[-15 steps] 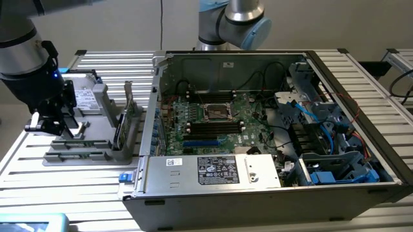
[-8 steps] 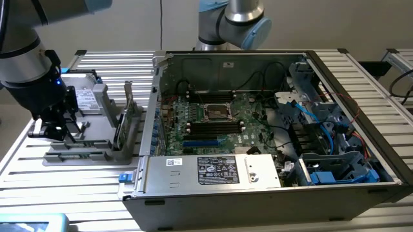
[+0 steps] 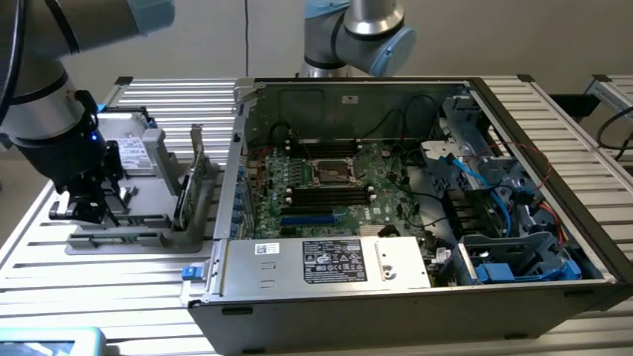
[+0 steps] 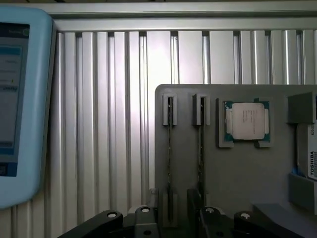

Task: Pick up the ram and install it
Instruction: 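Pick up the ram and move it above insertion slot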

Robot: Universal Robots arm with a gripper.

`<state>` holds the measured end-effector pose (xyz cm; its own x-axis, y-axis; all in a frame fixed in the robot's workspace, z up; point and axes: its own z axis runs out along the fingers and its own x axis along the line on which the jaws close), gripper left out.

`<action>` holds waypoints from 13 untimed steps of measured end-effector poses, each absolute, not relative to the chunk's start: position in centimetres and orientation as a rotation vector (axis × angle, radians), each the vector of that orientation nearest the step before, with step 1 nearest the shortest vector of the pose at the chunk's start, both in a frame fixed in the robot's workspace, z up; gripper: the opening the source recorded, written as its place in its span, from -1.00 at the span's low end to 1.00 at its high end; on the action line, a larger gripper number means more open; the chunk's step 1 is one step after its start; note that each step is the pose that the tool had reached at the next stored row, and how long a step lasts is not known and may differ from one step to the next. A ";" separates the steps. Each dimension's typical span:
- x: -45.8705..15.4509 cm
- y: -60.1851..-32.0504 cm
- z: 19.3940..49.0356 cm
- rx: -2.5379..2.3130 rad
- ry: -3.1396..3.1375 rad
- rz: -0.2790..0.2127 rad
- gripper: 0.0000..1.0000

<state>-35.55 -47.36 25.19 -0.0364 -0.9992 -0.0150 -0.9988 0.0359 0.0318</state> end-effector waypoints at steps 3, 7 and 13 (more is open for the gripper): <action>-35.6 -47.4 24.6 2.173 -2.253 -0.052 -0.27; -35.6 -47.4 23.9 2.173 -2.253 -0.052 -0.27; -35.6 -47.4 22.8 2.173 -2.253 -0.052 -0.27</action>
<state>-35.65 -47.37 22.83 -0.0364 -0.9992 -0.0149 -0.9988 0.0359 0.0318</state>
